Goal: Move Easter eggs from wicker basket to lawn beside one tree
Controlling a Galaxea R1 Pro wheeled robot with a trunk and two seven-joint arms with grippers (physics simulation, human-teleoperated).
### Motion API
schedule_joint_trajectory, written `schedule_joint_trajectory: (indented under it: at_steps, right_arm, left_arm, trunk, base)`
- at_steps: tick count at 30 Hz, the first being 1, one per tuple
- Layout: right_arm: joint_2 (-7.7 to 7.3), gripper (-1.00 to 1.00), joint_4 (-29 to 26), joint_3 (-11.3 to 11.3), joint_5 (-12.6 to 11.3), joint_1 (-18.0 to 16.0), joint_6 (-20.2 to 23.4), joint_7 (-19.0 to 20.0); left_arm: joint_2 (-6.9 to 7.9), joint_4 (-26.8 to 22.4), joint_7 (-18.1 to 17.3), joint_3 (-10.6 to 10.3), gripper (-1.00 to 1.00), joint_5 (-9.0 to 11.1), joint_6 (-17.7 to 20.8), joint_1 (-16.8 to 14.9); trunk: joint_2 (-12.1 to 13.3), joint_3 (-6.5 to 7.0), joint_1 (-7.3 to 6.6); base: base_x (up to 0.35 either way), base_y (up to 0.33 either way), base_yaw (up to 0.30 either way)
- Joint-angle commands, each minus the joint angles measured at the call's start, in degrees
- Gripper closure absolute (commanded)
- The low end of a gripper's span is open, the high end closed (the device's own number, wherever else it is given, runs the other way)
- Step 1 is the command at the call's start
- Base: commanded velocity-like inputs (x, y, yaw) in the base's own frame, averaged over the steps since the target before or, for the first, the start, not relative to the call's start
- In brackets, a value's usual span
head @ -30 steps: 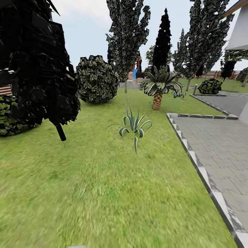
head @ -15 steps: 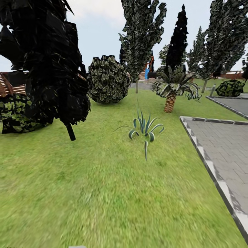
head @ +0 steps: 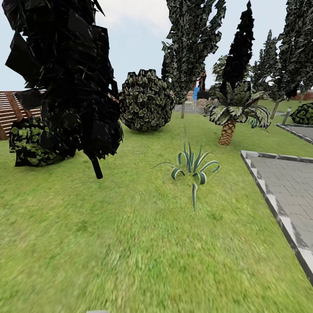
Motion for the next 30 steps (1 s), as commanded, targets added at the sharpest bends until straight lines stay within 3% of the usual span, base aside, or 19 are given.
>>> schedule_joint_trajectory:
  at_steps: [1,30]
  right_arm:
    - [0.01,-1.0,0.04,0.07,-0.59,-0.05,-0.34,-0.1]
    - [0.01,-1.0,0.08,0.07,-0.68,-0.05,-0.34,-0.1]
  left_arm:
    - [-0.01,0.05,0.2,-0.05,-1.0,-0.02,-0.18,-0.05]
    - [-0.01,0.14,0.26,-0.1,-1.0,-0.11,-0.17,-0.05]
  trunk:
    - [-0.11,-0.12,0.07]
    - [-0.11,-0.12,0.07]
  base:
    - [0.336,0.0,0.004]
    - [0.336,0.019,0.0]
